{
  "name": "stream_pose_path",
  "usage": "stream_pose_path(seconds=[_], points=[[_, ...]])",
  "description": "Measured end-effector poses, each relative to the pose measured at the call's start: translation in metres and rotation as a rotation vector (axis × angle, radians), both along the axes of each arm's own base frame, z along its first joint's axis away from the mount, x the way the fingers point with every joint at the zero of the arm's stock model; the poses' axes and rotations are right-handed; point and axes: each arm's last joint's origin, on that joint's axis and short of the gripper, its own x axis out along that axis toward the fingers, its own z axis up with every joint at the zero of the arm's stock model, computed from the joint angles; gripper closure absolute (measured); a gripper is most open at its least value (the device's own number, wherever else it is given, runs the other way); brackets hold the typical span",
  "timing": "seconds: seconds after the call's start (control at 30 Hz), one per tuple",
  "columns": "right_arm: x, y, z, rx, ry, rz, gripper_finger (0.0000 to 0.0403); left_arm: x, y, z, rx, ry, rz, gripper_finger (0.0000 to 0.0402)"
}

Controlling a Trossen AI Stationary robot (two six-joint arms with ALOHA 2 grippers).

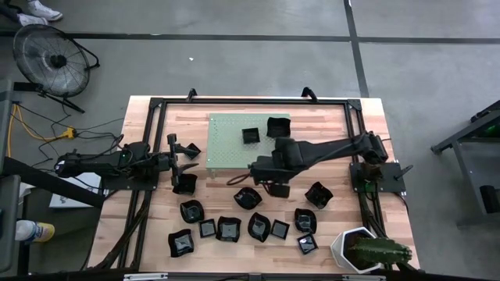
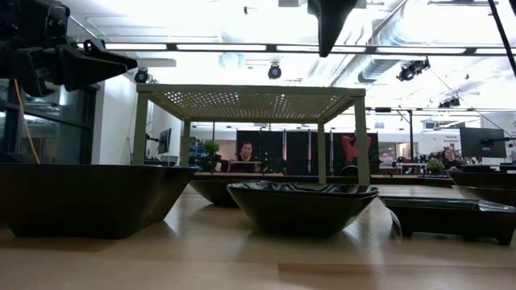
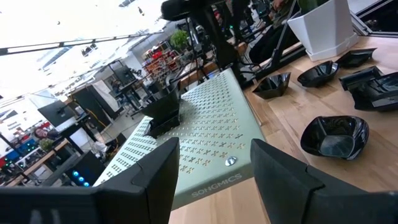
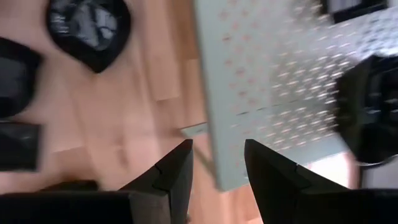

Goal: Pick & Place Mini shaped plates
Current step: Stack the square plate on top of the other square plate on the shelf

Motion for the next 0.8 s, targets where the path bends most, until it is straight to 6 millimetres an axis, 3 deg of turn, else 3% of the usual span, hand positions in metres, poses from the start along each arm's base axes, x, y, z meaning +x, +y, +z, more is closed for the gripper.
stream_pose_path(seconds=[0.27,0.53,0.8], points=[[-0.005,0.022,-0.002,0.075,0.009,0.007,0.0263,0.000,0.000,-0.001,0.000,0.006,0.000,0.0208],[-0.036,0.053,-0.032,0.166,0.105,0.010,0.0263,0.000,0.000,-0.002,0.000,0.016,0.000,0.0208],[-0.071,0.098,-0.074,0.418,0.091,0.067,0.0263,0.000,0.000,-0.002,0.000,0.017,0.000,0.0208]])
